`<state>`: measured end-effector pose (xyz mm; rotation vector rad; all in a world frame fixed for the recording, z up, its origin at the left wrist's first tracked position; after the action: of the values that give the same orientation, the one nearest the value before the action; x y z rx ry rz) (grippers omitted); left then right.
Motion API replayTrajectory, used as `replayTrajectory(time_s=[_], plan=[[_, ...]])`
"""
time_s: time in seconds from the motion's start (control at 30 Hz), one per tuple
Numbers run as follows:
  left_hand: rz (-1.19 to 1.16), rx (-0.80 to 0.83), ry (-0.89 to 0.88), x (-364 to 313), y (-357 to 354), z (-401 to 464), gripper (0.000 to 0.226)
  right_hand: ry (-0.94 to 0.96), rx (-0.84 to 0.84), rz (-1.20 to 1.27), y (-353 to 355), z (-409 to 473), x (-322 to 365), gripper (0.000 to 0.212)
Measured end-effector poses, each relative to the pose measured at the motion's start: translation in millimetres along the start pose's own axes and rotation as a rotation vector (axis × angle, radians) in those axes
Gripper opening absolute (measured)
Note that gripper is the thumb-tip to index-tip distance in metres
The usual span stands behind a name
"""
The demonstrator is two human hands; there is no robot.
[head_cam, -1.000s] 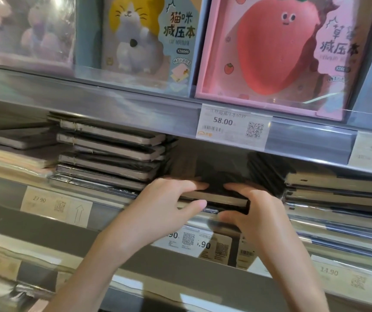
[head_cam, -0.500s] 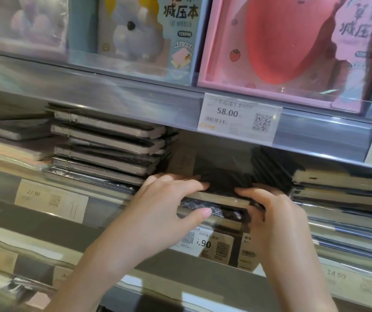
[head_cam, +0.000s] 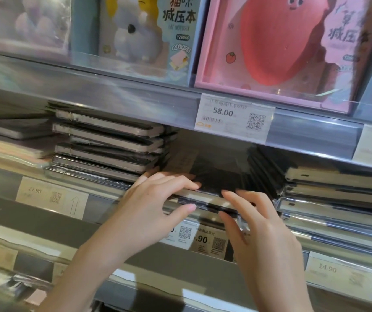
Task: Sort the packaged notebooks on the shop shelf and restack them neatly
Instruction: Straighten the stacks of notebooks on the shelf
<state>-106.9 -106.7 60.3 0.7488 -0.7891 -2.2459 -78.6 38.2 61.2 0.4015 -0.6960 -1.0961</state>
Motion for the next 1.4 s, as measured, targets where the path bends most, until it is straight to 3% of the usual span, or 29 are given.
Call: replayTrajectory(time_s=[0.2,0.5,0.6,0.7,0.93,1.03,1.17,1.4], plan=[[0.109,-0.007,-0.033,-0.3,-3.8,-6.3,0.036,0.049,-0.158,0.011,3.7,-10.3,-0.8,0.040],[-0.037,-0.034,-0.127,8.7,-1.0,-6.5,0.036,0.025,-0.186,0.031,-0.1,-5.5,13.1,0.030],[-0.105,-0.113,-0.123,15.3,8.5,-12.6,0.031,0.055,-0.165,0.099,-5.3,-0.4,31.1,0.029],[-0.078,-0.238,-0.051,29.3,19.8,-25.8,0.026,0.137,-0.169,0.019,-10.8,1.6,47.9,0.019],[0.165,-0.336,0.129,54.5,55.2,-66.7,0.030,0.283,-0.029,0.066,-16.6,6.3,55.0,0.026],[0.262,-0.338,0.219,77.9,81.6,-83.5,0.039,0.341,0.098,0.125,-31.4,13.5,79.9,0.022],[0.335,-0.300,0.306,108.6,103.9,-90.5,0.030,0.406,0.276,0.095,-61.6,20.7,110.1,0.031],[0.352,-0.254,0.241,130.9,106.4,-85.2,0.025,0.359,0.242,-0.009,-70.2,31.4,104.2,0.028]])
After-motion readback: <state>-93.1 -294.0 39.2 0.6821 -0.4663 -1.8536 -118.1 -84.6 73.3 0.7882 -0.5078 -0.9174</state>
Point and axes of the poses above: each hand's wrist, its own z-axis towards the middle knuckle, its own y-axis out of the back of the hand, x = y × z, the point moved 10 cm from there along z, towards the middle knuckle, and after that the axes turned 9 degrees about -y, right-handed, at the moved point
